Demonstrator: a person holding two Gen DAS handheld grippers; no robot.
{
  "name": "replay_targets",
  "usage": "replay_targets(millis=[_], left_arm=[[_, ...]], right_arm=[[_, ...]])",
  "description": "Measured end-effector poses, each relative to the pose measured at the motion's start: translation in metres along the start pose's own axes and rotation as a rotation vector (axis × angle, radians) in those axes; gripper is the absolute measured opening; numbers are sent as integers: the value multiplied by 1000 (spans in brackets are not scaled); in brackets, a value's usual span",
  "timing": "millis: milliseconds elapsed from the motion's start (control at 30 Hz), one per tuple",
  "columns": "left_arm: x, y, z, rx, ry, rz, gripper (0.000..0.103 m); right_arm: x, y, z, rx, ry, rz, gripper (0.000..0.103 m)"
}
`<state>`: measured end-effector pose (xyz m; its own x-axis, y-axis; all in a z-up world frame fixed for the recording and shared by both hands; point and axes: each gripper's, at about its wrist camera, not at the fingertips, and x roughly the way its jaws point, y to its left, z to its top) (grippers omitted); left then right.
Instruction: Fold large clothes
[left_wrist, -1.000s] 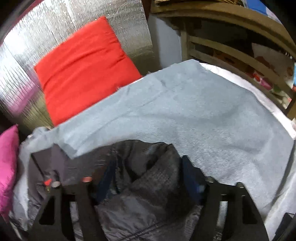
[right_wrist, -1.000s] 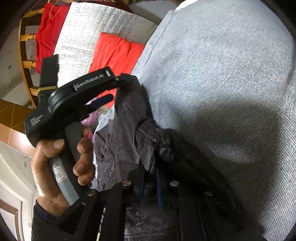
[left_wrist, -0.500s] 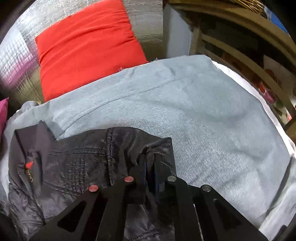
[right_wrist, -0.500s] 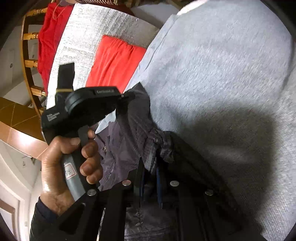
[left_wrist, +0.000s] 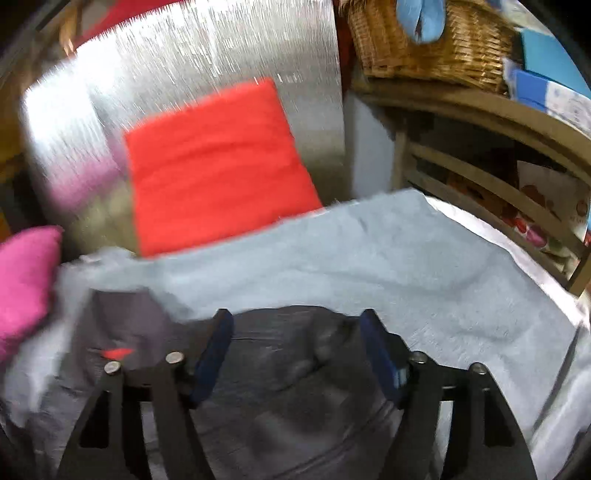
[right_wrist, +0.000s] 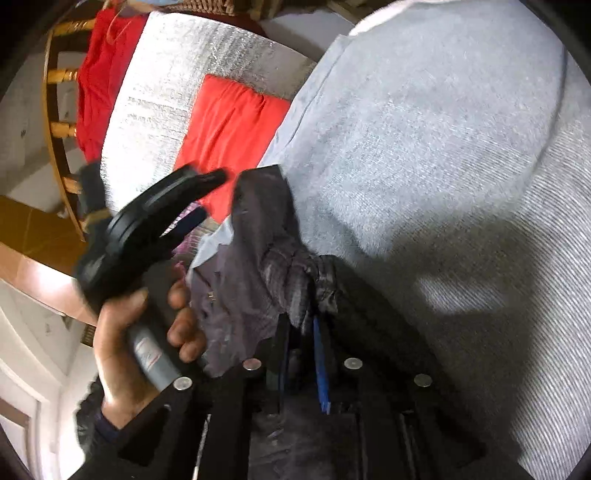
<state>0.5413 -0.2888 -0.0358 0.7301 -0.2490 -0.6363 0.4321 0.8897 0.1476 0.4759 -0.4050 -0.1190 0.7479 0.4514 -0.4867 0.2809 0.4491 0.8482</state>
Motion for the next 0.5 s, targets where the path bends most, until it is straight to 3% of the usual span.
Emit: replay_targets(millis=[100,167,233,300,400,467,500], left_arm=[[-40,27,-29,12,-11,-1,72],[-55,44,-53,-3,-4,9,72],[-71,64,-82,-11,13,49,72],[-81,84,-108,-49,29,94,72],[-91,121,-143,-153,68,153,72],[-93,143,-161,-230,97,182,72],[-92,149,-168,-246,120,187,73]], right_arm=[[-21,8,0,-29,8,-11,39],[-38,17,0,-58,3,-10,65],[-46,29,8,-80,-7,19,65],[-42,48,21,-96,26,103,66],[5,63,40,-54,178,218,66],[52,59,48,-75,277,166,66],[68,48,50,-66,290,87,63]])
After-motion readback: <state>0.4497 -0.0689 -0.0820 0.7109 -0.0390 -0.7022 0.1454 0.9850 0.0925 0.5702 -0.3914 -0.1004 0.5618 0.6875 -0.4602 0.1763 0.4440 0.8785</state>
